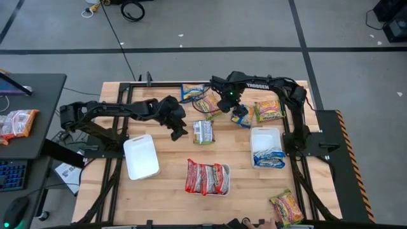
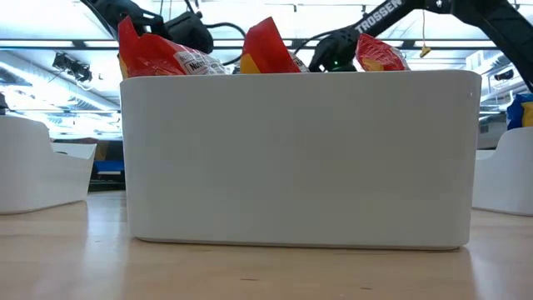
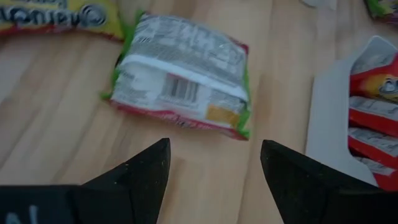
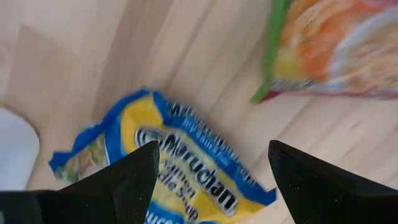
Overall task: Sort Maruchan noodles
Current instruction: Put the right blue noodle pack into the right white bin
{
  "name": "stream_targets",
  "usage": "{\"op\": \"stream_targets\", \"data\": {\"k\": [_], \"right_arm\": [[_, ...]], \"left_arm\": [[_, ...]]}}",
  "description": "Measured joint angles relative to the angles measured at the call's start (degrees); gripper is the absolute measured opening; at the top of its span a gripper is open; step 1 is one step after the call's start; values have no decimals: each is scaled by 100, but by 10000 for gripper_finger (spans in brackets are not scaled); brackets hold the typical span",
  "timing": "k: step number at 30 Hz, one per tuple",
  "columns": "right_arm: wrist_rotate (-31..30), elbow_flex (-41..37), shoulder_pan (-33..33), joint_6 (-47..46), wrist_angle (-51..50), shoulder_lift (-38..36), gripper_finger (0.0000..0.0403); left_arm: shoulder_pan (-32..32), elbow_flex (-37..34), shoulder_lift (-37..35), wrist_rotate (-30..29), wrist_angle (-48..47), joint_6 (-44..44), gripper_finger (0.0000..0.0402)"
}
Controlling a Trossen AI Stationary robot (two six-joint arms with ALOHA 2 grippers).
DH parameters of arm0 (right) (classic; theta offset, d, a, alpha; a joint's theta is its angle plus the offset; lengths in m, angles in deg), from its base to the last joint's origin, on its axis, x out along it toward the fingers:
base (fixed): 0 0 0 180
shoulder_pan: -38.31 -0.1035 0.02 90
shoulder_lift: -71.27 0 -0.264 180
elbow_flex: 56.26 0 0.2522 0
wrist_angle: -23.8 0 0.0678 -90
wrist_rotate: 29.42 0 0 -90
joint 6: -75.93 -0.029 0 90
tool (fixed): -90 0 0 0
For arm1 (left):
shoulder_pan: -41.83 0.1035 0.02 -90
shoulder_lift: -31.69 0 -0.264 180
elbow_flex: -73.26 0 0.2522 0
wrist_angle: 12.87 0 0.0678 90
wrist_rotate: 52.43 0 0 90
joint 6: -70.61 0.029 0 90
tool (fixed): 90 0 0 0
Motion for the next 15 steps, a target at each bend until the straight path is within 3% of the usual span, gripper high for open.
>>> {"op": "stream_targets", "data": {"k": [15], "right_arm": [[-703, -845, -246, 535, 266, -2, 306]], "left_arm": [[-103, 2, 0, -6, 223, 44, 253]]}}
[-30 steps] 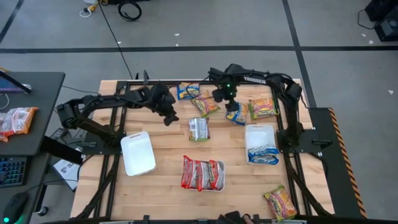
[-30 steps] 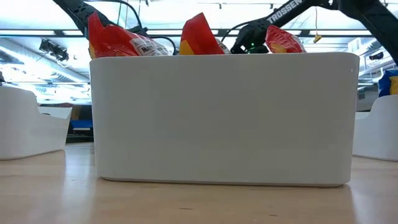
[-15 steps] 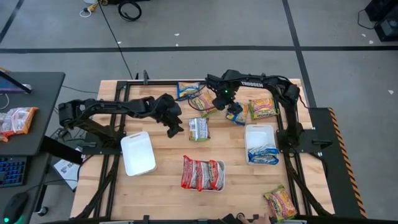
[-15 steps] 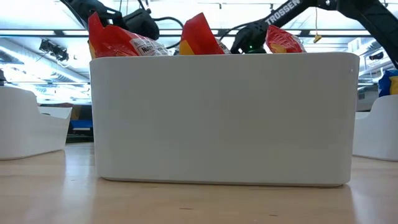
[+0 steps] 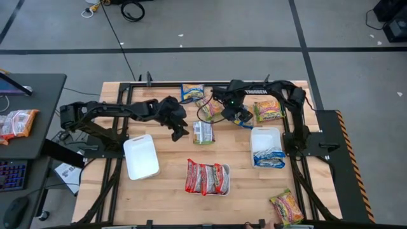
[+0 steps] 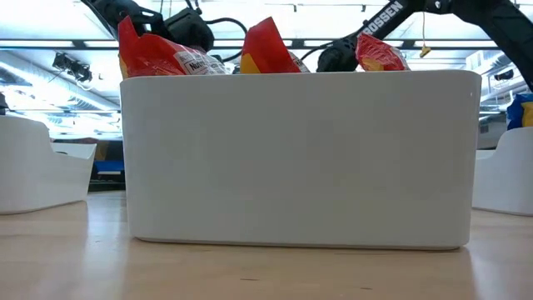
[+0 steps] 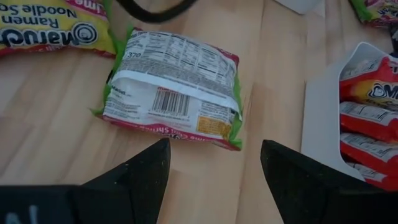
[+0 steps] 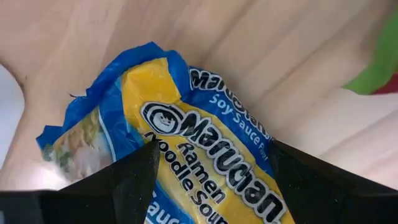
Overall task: Sort Maruchan noodles
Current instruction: Put the right blue noodle pack into the right white bin
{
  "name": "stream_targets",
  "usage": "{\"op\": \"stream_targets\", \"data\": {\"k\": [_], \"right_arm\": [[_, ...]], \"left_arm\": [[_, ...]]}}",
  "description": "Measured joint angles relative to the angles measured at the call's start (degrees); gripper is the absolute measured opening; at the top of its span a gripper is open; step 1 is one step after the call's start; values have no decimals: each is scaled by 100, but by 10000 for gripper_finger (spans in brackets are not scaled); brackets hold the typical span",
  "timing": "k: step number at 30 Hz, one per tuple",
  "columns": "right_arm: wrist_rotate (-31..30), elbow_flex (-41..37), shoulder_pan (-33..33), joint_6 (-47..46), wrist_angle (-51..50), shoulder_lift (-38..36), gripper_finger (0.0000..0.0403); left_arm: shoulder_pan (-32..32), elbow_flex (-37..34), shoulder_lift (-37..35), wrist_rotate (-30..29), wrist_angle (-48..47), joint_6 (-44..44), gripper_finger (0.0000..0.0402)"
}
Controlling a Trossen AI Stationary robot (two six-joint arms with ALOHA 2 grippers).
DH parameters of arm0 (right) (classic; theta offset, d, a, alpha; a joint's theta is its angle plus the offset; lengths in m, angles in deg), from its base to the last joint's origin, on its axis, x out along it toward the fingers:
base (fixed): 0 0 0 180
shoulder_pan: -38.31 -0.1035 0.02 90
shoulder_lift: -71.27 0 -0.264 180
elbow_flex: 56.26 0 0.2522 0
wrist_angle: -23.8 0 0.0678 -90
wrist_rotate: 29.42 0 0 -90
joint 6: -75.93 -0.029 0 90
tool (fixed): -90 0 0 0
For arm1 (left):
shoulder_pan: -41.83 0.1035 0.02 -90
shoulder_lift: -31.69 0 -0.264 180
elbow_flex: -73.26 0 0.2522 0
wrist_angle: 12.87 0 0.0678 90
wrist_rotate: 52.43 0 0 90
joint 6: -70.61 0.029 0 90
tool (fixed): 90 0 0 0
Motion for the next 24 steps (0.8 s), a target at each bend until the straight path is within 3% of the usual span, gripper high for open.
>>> {"op": "stream_targets", "data": {"k": [9, 14, 18, 24], "right_arm": [[-2, 436, -269, -760, -556, 0, 306], [-149, 135, -56, -840, -28, -3, 306], [-394, -50, 241, -1658, -90, -5, 306], [-524, -82, 753, -3212, -975, -5, 306]], "left_arm": [[-82, 0, 1, -2, -3, 0, 253], [-84, 0, 0, 0, -6, -4, 253], [-84, 0, 0, 0, -36, -46, 253], [-84, 0, 0, 0, -37, -44, 253]]}}
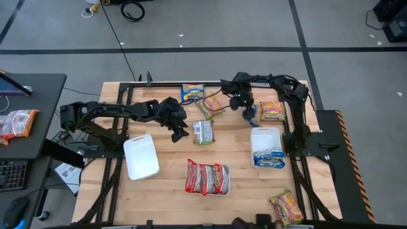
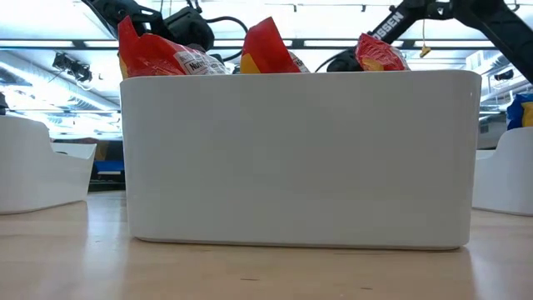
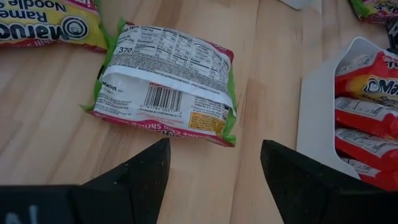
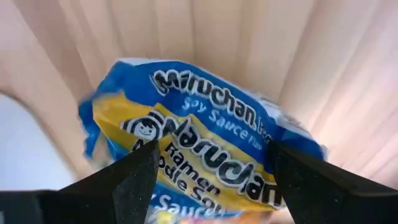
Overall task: Sort Maruchan noodles
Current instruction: Put the right blue noodle pack into the right white bin
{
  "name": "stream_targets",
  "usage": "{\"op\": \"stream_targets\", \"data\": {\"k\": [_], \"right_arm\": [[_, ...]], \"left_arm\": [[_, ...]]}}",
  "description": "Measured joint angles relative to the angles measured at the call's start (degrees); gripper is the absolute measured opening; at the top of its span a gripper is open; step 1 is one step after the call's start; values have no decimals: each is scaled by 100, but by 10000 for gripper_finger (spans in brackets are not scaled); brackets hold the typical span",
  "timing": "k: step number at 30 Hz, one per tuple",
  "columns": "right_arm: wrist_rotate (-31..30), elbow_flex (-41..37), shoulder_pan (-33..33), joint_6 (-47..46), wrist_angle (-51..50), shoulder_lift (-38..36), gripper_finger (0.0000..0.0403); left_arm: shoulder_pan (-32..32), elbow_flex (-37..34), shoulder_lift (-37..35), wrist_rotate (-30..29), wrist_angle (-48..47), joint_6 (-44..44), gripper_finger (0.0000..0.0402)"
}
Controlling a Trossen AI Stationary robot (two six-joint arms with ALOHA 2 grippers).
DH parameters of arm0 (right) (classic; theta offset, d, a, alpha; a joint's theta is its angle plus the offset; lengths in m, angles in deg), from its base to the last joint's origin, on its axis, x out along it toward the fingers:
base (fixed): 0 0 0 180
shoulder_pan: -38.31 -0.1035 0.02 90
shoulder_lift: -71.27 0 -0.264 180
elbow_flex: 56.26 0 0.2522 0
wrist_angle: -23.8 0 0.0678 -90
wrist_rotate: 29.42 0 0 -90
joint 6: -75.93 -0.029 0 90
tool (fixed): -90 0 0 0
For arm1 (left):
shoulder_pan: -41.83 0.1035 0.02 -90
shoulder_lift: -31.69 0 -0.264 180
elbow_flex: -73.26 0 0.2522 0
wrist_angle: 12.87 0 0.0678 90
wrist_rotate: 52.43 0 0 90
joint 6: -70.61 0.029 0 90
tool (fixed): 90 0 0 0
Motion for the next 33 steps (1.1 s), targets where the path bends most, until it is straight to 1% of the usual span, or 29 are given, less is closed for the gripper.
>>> {"op": "stream_targets", "data": {"k": [2, 4, 8, 12, 17, 19, 21, 24, 29, 33], "right_arm": [[7, 2, 146, -438, -296, 0, 306], [30, 6, 260, -658, -467, 0, 306], [37, 160, 313, -421, -711, 0, 306], [133, 462, 174, 581, -631, 0, 306], [159, 595, -27, 2394, -228, 0, 306], [154, 595, -73, 2848, 44, 0, 303], [138, 568, -105, 3088, 352, 0, 294], [137, 488, -111, 3132, 466, 0, 273], [128, 279, 2, 3100, 98, 0, 239], [117, 174, 81, 2949, -40, 0, 221]], "left_arm": [[0, 0, 0, 0, 11, 0, 253], [0, 0, 1, 0, 11, 0, 253], [0, 0, 0, 0, 11, -2, 253], [0, 0, 1, 0, 8, -81, 253], [-7, 0, 0, 2, 3, -189, 253], [-30, 0, 2, 0, 0, -218, 253], [-37, 0, 0, 2, -3, -269, 253], [-39, 0, 1, 2, -13, -275, 253], [-20, 0, 0, 2, -48, -250, 253], [21, 0, 2, 1, -48, -161, 253]]}}
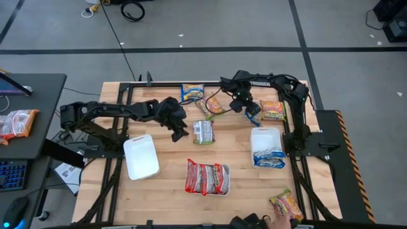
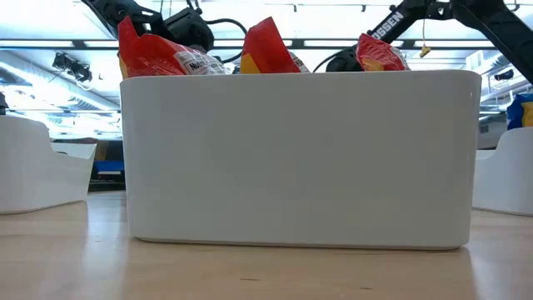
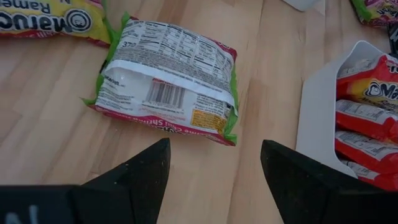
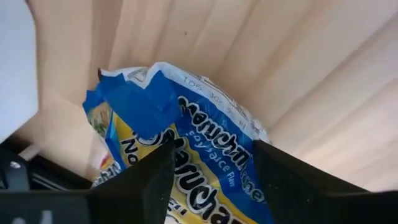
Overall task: Sort Maruchan noodles
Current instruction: Put the right blue noodle pack into the right white bin
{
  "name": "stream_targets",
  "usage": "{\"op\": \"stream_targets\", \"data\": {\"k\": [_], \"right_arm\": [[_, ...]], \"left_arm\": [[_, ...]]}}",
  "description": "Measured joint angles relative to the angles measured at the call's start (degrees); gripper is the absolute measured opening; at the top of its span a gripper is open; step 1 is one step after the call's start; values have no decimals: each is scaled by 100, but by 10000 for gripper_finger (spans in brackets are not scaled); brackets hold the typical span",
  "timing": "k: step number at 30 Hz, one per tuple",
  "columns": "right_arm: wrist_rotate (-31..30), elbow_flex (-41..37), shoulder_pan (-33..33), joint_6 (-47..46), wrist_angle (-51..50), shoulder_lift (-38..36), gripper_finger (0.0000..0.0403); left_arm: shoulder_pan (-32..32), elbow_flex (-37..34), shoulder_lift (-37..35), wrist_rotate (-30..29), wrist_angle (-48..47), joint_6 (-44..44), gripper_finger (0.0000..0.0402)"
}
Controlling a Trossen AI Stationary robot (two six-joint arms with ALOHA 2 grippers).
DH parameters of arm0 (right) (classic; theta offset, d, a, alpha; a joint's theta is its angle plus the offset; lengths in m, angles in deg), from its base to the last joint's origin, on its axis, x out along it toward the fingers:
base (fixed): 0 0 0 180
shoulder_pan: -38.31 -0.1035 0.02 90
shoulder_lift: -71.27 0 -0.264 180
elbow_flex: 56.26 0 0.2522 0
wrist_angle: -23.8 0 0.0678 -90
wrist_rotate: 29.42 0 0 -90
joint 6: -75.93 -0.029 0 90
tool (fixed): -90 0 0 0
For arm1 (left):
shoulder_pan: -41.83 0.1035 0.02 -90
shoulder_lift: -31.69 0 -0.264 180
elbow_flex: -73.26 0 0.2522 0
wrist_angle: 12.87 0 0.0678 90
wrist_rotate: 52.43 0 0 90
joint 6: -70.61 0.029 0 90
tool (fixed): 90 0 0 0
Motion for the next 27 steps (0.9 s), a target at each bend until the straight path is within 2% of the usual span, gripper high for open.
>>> {"op": "stream_targets", "data": {"k": [9, 15, 21, 27], "right_arm": [[-134, -45, 6, 230, 112, 0, 192], [-152, -47, -6, 123, 426, 0, 123], [-115, 60, -9, -629, 444, 0, 14], [17, 588, -37, -1689, 376, -190, 7]], "left_arm": [[91, 0, -1, 43, -25, 81, 253], [91, 0, -2, 45, -102, 80, 253], [175, 0, -357, -12, -1074, 134, 253], [299, -2, -1273, -442, -1962, 465, 253]]}}
